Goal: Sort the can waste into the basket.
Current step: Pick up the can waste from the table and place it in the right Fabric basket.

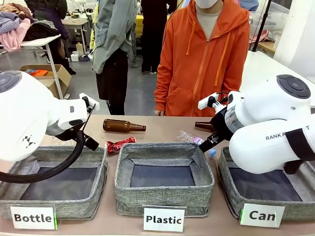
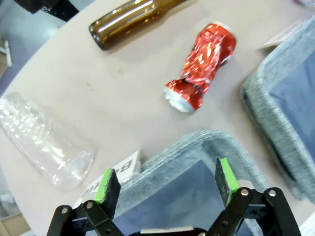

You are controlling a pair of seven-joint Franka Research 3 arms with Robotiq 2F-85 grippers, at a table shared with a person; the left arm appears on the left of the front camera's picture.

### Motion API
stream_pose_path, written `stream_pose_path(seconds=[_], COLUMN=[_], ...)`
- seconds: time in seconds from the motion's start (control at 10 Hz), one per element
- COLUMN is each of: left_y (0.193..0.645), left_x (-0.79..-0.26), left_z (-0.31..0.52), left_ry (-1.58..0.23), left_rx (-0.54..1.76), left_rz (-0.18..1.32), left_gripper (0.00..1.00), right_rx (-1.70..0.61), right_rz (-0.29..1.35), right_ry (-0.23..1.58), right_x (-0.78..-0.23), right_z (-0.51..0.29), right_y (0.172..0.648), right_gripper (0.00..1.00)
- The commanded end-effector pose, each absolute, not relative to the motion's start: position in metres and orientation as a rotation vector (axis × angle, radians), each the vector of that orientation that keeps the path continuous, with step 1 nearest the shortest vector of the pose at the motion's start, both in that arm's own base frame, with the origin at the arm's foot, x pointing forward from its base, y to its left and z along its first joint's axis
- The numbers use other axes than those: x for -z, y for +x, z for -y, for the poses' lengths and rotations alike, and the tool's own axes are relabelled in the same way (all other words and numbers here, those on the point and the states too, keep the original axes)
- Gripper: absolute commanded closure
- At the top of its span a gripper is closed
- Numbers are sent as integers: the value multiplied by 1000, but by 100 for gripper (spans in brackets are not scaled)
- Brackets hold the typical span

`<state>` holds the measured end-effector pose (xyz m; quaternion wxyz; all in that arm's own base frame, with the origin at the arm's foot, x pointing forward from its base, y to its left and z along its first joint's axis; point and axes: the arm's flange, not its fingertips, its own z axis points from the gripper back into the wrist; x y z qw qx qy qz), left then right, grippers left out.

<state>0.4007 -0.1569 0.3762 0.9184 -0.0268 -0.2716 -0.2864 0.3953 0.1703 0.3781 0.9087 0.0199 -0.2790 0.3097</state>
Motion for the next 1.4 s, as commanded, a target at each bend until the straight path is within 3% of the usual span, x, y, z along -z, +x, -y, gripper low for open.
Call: stream_pose_path(seconds=[0.0, 0.2, 0.4, 0.5, 0.8, 1.1, 1.3], left_y=[379, 343, 305, 285, 240, 222, 223], left_x=[-424, -480, -521, -529, -496, -440, -412], left_z=[162, 150, 79, 29, -111, -187, -185], left_ry=[-181, -322, -550, -640, -823, -943, -921], left_rx=[464, 406, 434, 358, -28, -350, -536], left_rz=[532, 503, 519, 586, 805, 810, 786], left_gripper=[0, 0, 0, 0, 0, 0, 0], right_rx=[-551, -416, -364, -222, 155, 324, 421], right_rz=[579, 580, 633, 684, 750, 652, 658], right_ry=[121, 251, 428, 447, 651, 890, 955], right_x=[-429, -487, -525, -529, -486, -425, -398], right_z=[-172, -156, -99, -60, 70, 136, 155], right_y=[374, 339, 290, 273, 243, 247, 251], right_gripper=[0, 0, 0, 0, 0, 0, 0])
